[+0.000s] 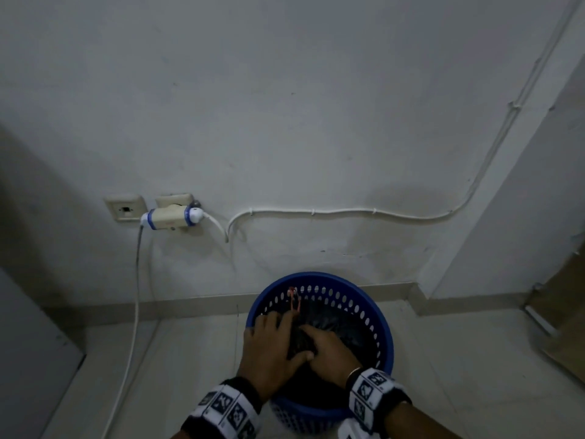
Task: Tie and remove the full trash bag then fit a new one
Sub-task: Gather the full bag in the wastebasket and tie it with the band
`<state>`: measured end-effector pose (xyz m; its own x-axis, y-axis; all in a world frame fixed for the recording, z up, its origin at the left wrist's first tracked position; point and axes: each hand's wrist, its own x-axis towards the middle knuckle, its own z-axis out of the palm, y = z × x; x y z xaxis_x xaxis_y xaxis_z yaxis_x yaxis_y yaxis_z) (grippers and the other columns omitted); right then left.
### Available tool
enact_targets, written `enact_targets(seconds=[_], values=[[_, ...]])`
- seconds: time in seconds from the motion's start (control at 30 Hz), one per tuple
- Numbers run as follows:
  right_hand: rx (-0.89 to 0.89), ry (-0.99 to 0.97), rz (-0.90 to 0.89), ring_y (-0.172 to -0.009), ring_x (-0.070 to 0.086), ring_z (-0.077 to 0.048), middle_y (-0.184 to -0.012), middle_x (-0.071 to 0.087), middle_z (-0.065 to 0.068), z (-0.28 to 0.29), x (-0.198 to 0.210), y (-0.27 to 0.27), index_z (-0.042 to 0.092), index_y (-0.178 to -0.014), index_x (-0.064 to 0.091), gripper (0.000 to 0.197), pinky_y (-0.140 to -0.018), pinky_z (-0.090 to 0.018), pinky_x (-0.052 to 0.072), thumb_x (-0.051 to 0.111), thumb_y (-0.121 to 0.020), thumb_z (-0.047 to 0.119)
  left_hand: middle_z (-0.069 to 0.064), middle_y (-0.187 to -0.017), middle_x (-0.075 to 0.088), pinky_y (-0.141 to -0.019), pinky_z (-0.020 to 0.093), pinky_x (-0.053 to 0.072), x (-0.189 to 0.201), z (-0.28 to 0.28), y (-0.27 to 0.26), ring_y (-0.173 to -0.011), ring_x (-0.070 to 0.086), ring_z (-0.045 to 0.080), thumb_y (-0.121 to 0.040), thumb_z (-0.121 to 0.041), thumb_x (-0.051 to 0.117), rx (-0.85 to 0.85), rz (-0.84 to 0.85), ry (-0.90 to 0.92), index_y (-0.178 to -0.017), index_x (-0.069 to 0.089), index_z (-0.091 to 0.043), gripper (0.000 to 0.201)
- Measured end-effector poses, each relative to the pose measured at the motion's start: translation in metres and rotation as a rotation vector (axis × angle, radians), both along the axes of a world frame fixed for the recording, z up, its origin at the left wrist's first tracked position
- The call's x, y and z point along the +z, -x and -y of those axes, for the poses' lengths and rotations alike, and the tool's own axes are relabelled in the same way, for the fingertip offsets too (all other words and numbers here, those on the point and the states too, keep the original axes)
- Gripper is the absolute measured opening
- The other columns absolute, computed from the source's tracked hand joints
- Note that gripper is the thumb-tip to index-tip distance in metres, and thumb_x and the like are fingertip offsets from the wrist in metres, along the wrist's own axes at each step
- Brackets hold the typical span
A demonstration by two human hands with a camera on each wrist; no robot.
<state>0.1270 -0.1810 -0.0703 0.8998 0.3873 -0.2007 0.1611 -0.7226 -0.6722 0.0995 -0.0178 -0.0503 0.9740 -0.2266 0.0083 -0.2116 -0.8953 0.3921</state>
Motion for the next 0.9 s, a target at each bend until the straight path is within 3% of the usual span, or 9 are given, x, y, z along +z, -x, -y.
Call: enact_targets(seconds=[0.07, 0.17, 0.33, 0.43, 0.53, 0.63, 0.73, 0.8, 0.9], values=[[-0.038, -0.034, -0.053, -0.115, 0.058, -0.019, -0.126, 0.061, -0.003, 0.004, 0.003, -0.002, 0.022, -0.133, 0.045, 0.048, -0.101, -0.032, 0.046, 0.059, -0.088, 0.019, -0.001, -0.140, 0.033, -0.105, 0.043, 0.031, -0.004, -0.005, 0.003, -0.132, 0.033, 0.026, -0.080, -0.065, 0.054, 0.029, -0.051, -0.084, -0.147, 0.017, -0.042, 0.081], [-0.073, -0.065, -0.116, -0.102, 0.059, -0.019, -0.109, 0.057, -0.003, 0.011, 0.001, -0.006, 0.015, -0.119, 0.033, 0.047, -0.089, -0.029, 0.048, 0.067, -0.087, 0.021, -0.002, -0.144, 0.041, -0.110, 0.029, 0.031, -0.022, -0.007, -0.002, -0.132, 0.041, 0.017, -0.093, -0.035, 0.053, -0.166, 0.024, 0.055, -0.146, 0.032, -0.033, 0.057], [-0.058, -0.251, -0.211, -0.110, 0.064, -0.007, -0.116, 0.070, 0.007, 0.016, 0.005, -0.006, 0.027, -0.118, 0.063, 0.043, -0.104, -0.034, 0.048, 0.079, -0.078, 0.020, -0.002, -0.125, 0.063, -0.103, 0.037, 0.047, -0.041, 0.012, -0.022, -0.114, 0.061, 0.013, -0.088, -0.047, 0.062, -0.143, 0.083, 0.442, -0.120, 0.063, -0.035, 0.035], [-0.099, -0.221, -0.196, -0.101, 0.067, -0.015, -0.110, 0.071, -0.002, 0.020, 0.003, -0.005, 0.037, -0.096, 0.070, 0.024, -0.100, -0.039, 0.050, 0.079, -0.075, 0.029, 0.003, -0.119, 0.066, -0.100, 0.038, 0.049, -0.035, 0.016, -0.025, -0.108, 0.063, 0.016, -0.091, -0.035, 0.051, -0.173, -0.010, 0.373, -0.117, 0.062, -0.032, 0.028], [-0.145, -0.085, -0.084, -0.109, 0.055, -0.021, -0.124, 0.046, -0.004, 0.013, 0.005, -0.001, 0.032, -0.120, 0.055, 0.047, -0.102, -0.032, 0.045, 0.077, -0.078, 0.034, 0.001, -0.114, 0.065, -0.095, 0.034, 0.051, -0.036, 0.021, -0.036, -0.100, 0.062, 0.011, -0.094, -0.031, 0.042, -0.123, -0.163, 0.363, -0.115, 0.050, -0.027, 0.023], [-0.168, 0.067, 0.253, -0.118, 0.049, -0.023, -0.132, 0.032, -0.003, 0.002, 0.011, 0.012, 0.022, -0.135, 0.029, 0.063, -0.101, -0.035, 0.045, 0.068, -0.085, 0.025, 0.007, -0.118, 0.062, -0.090, 0.023, 0.045, -0.032, 0.027, -0.046, -0.091, 0.058, 0.008, -0.099, -0.029, 0.041, 0.003, -0.234, 0.417, -0.123, 0.042, -0.020, 0.026], [0.015, 0.517, 0.282, -0.143, 0.022, -0.041, -0.150, 0.023, -0.014, -0.001, 0.009, 0.023, 0.016, -0.145, 0.022, 0.074, -0.117, -0.060, 0.016, 0.061, -0.086, 0.040, 0.012, -0.117, 0.061, -0.087, 0.026, 0.045, -0.029, 0.030, -0.057, -0.093, 0.058, 0.016, -0.099, -0.024, 0.043, 0.056, -0.286, 0.391, -0.115, 0.041, -0.013, 0.019], [0.097, 0.736, 0.223, -0.147, -0.005, -0.049, -0.162, 0.004, -0.020, -0.001, 0.004, 0.024, 0.015, -0.154, 0.009, 0.094, -0.108, -0.073, -0.012, 0.059, -0.085, 0.054, 0.014, -0.114, 0.061, -0.085, 0.027, 0.045, -0.027, 0.030, -0.061, -0.095, 0.059, 0.022, -0.097, -0.019, 0.046, 0.097, -0.311, 0.380, -0.111, 0.041, -0.008, 0.019], [0.106, 0.776, 0.117, -0.145, -0.013, -0.052, -0.163, -0.008, -0.018, -0.007, -0.002, 0.017, 0.021, -0.156, -0.003, 0.108, -0.103, -0.077, -0.013, 0.065, -0.081, 0.058, 0.015, -0.113, 0.060, -0.081, 0.026, 0.045, -0.028, 0.027, -0.063, -0.090, 0.056, 0.021, -0.097, -0.016, 0.045, 0.136, -0.362, 0.397, -0.113, 0.040, -0.007, 0.019]])
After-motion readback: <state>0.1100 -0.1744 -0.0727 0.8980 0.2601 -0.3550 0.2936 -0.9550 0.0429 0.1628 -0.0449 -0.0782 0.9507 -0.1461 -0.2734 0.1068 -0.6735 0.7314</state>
